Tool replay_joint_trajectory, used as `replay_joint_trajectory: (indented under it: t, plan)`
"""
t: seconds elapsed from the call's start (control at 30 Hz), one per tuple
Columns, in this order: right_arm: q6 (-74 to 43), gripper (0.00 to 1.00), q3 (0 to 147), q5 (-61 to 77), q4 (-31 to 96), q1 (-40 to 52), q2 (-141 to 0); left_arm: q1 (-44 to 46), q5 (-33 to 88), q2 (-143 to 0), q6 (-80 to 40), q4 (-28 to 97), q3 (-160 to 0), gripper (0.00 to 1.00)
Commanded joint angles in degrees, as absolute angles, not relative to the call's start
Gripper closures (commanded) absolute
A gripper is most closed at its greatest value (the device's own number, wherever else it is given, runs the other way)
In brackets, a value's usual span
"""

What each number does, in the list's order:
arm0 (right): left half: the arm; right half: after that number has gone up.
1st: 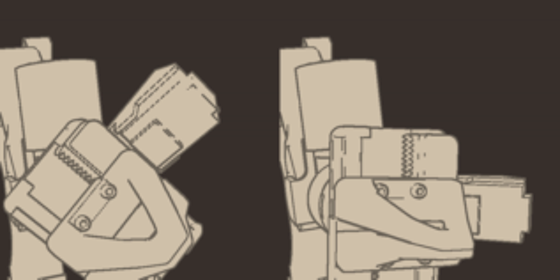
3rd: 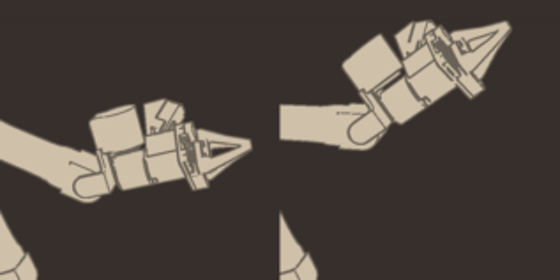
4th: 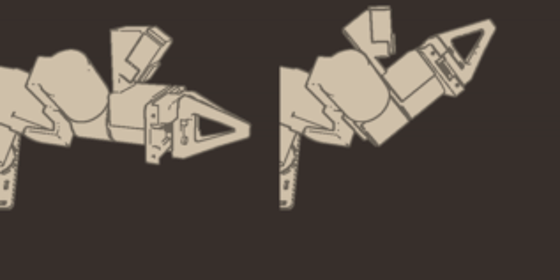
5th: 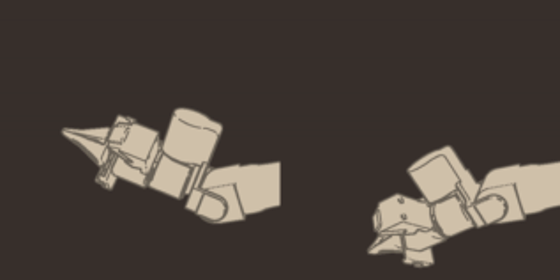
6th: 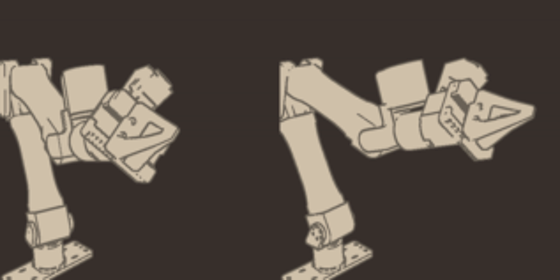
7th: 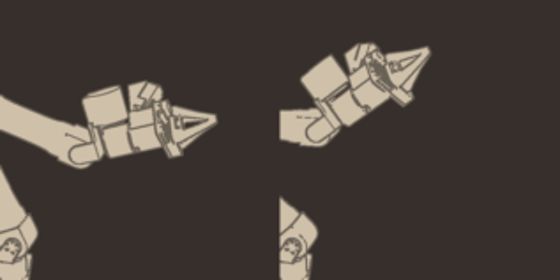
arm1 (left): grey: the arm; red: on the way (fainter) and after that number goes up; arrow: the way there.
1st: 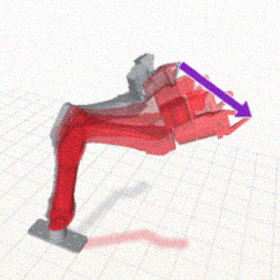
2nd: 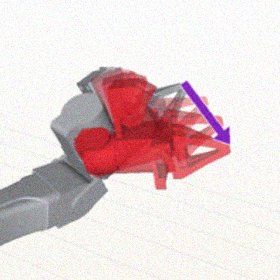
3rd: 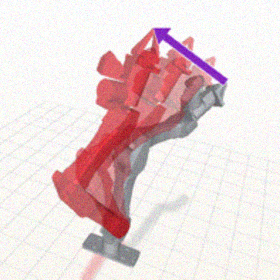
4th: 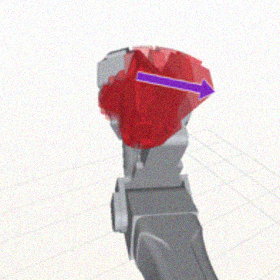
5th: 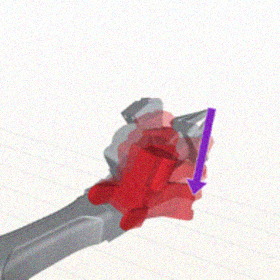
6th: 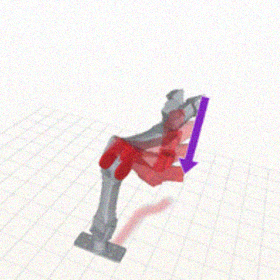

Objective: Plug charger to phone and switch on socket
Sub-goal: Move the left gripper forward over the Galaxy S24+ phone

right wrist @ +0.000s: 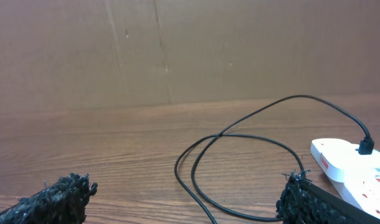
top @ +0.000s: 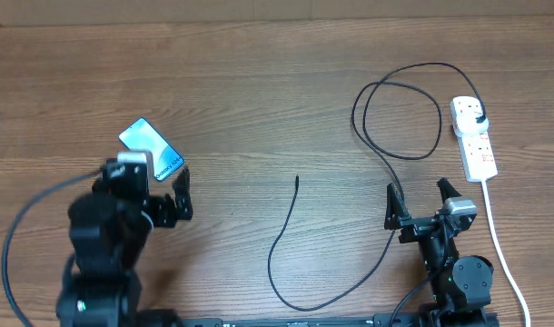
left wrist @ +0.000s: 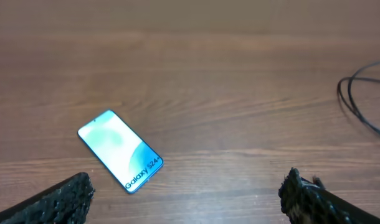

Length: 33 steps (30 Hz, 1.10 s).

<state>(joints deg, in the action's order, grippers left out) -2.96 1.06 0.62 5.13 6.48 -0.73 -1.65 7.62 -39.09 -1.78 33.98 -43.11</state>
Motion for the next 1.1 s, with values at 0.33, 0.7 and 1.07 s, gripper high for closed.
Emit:
replay_joint_trajectory:
  t: [0.33, 0.7, 1.07]
  plan:
    - [-2.7, 0.0, 0.4, 0.0, 4.8, 6.7, -0.2, -1.8, 7.1, -60.1, -2.3, 45.6, -61.3, 0.0]
    - [-2.7, 0.0, 0.4, 0.0, 4.8, 6.7, -0.2, -1.9, 6.9, -72.4, -5.7, 56.0, -70.3, 0.01]
    - [-2.7, 0.0, 0.4, 0.0, 4.8, 6.7, -0.2, -1.9, 6.9, -77.6, -5.8, 57.8, -72.5, 0.0]
